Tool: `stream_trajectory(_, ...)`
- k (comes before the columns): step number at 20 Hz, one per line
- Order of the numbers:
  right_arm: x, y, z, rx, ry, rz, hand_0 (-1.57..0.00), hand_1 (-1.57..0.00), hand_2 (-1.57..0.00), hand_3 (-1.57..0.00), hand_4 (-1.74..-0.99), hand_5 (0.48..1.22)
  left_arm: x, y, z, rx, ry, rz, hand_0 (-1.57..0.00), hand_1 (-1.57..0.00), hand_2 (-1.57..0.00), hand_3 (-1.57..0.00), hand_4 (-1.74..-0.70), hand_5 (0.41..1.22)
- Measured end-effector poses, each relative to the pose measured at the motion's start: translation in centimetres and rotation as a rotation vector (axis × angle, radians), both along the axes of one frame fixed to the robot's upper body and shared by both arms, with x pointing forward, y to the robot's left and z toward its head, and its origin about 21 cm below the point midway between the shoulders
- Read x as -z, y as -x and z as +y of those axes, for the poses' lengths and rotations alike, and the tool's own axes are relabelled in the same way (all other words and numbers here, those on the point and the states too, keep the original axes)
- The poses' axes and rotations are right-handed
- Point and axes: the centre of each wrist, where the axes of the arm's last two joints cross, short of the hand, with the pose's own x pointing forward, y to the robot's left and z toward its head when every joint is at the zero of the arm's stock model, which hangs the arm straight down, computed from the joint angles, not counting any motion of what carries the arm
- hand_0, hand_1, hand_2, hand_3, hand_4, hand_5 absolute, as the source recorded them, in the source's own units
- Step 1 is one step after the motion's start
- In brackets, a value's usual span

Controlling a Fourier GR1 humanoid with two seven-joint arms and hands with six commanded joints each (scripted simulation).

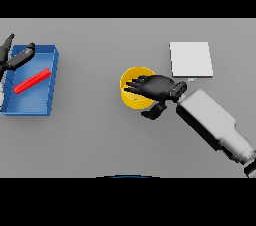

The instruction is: Pick up the red beaker and tilt it to pour out 1 green nut into yellow bowl. Pick up the yellow bowl and place it on the metallic measuring scale.

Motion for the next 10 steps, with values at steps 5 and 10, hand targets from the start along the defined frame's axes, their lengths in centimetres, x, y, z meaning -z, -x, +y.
stream_trajectory(5,0.89,-0.56,0.19,0.031,0.026,0.004,-0.19,-0.18,-0.19,-0.21,-1.309,0.891,-0.58,-0.54,-0.05,0.003,-0.002,-0.013,0.0,0.0,0.0,0.0,-0.79,0.711)
stream_trajectory(10,0.79,-0.76,-0.28,-0.024,-0.013,0.024,-1.11,-1.09,-1.07,-0.88,-1.578,1.113,-0.27,-0.13,0.11,0.011,0.002,-0.011,0.0,0.0,0.0,0.0,-0.79,0.707)
